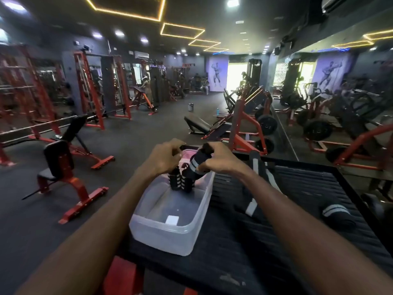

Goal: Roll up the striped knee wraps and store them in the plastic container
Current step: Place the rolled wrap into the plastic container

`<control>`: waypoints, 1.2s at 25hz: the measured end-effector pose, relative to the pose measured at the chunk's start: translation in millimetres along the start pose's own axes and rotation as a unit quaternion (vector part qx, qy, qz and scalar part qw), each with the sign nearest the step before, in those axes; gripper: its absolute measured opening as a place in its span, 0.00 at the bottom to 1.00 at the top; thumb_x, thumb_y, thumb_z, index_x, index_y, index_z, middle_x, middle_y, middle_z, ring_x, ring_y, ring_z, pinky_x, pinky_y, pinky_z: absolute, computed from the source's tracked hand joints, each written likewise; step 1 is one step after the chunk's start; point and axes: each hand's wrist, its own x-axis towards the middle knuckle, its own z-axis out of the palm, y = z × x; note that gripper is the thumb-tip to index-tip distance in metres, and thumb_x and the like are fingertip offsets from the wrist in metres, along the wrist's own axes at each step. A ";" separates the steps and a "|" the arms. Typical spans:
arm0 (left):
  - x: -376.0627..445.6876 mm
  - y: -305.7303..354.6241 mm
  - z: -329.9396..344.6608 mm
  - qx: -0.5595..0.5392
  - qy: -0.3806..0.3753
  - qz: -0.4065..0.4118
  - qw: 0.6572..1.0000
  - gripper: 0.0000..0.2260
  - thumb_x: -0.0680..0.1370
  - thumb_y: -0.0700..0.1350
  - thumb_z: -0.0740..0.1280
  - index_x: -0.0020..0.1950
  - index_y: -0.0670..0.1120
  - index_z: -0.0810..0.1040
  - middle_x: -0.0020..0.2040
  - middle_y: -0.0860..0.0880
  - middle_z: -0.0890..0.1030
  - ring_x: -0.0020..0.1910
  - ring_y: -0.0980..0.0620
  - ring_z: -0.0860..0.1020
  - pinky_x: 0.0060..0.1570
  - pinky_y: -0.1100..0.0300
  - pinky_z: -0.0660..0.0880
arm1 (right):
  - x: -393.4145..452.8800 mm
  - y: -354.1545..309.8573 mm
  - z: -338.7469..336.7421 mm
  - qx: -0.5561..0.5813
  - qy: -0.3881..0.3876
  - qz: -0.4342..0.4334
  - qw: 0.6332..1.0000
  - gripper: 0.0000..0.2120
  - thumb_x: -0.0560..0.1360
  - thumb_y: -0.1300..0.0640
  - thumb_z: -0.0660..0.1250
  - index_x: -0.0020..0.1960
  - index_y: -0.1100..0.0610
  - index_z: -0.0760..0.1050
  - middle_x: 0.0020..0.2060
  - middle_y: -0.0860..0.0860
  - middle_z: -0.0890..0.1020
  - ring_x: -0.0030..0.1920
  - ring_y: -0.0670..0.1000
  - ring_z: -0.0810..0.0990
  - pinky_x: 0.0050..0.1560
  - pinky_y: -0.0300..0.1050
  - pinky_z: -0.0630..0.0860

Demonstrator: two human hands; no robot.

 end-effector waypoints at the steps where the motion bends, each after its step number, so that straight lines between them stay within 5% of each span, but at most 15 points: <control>1: 1.3 -13.8 -0.1 0.036 -0.013 0.006 0.999 0.08 0.78 0.41 0.66 0.53 0.43 0.84 0.51 0.45 0.85 0.50 0.45 0.81 0.46 0.60 0.70 | 6.5 -4.3 10.5 -0.046 -0.016 -0.011 0.999 0.15 0.61 0.61 0.78 0.47 0.57 0.81 0.44 0.53 0.85 0.47 0.54 0.83 0.48 0.49 0.81; 5: 5.3 -46.8 8.0 0.150 -0.066 0.023 0.986 0.09 0.78 0.44 0.67 0.56 0.46 0.83 0.60 0.42 0.81 0.60 0.42 0.77 0.57 0.55 0.70 | 21.1 -10.9 47.1 -0.191 -0.064 -0.058 0.978 0.13 0.64 0.56 0.74 0.48 0.55 0.79 0.45 0.53 0.83 0.46 0.55 0.81 0.39 0.44 0.74; 11: 15.2 -72.6 11.8 0.114 -0.079 0.030 0.990 0.12 0.77 0.40 0.69 0.61 0.44 0.80 0.63 0.41 0.80 0.63 0.41 0.76 0.59 0.56 0.69 | 32.3 -17.2 84.7 -0.335 -0.087 -0.103 0.932 0.14 0.68 0.55 0.74 0.51 0.60 0.80 0.48 0.60 0.83 0.49 0.61 0.81 0.40 0.47 0.72; 19: 16.1 -82.2 14.0 0.073 -0.072 0.019 0.995 0.13 0.74 0.36 0.69 0.59 0.41 0.80 0.57 0.42 0.82 0.57 0.42 0.78 0.47 0.61 0.66 | 33.6 -18.5 111.5 -0.373 -0.076 -0.122 0.917 0.13 0.75 0.54 0.69 0.56 0.59 0.79 0.55 0.62 0.78 0.54 0.64 0.78 0.46 0.50 0.74; 26: 13.9 -82.7 13.5 0.061 -0.071 0.026 0.995 0.17 0.70 0.34 0.67 0.59 0.40 0.79 0.58 0.40 0.79 0.60 0.40 0.76 0.53 0.54 0.72 | 33.6 -22.4 123.8 -0.385 -0.075 -0.115 0.913 0.16 0.74 0.58 0.68 0.60 0.61 0.76 0.58 0.63 0.76 0.58 0.65 0.77 0.53 0.55 0.74; 30: 14.1 -80.9 14.7 0.074 -0.071 0.025 0.994 0.13 0.71 0.36 0.66 0.55 0.41 0.80 0.57 0.40 0.80 0.58 0.39 0.76 0.48 0.55 0.71 | 30.5 -27.6 123.7 -0.373 -0.072 -0.111 0.918 0.16 0.73 0.59 0.68 0.60 0.63 0.75 0.56 0.64 0.75 0.56 0.66 0.77 0.53 0.57 0.75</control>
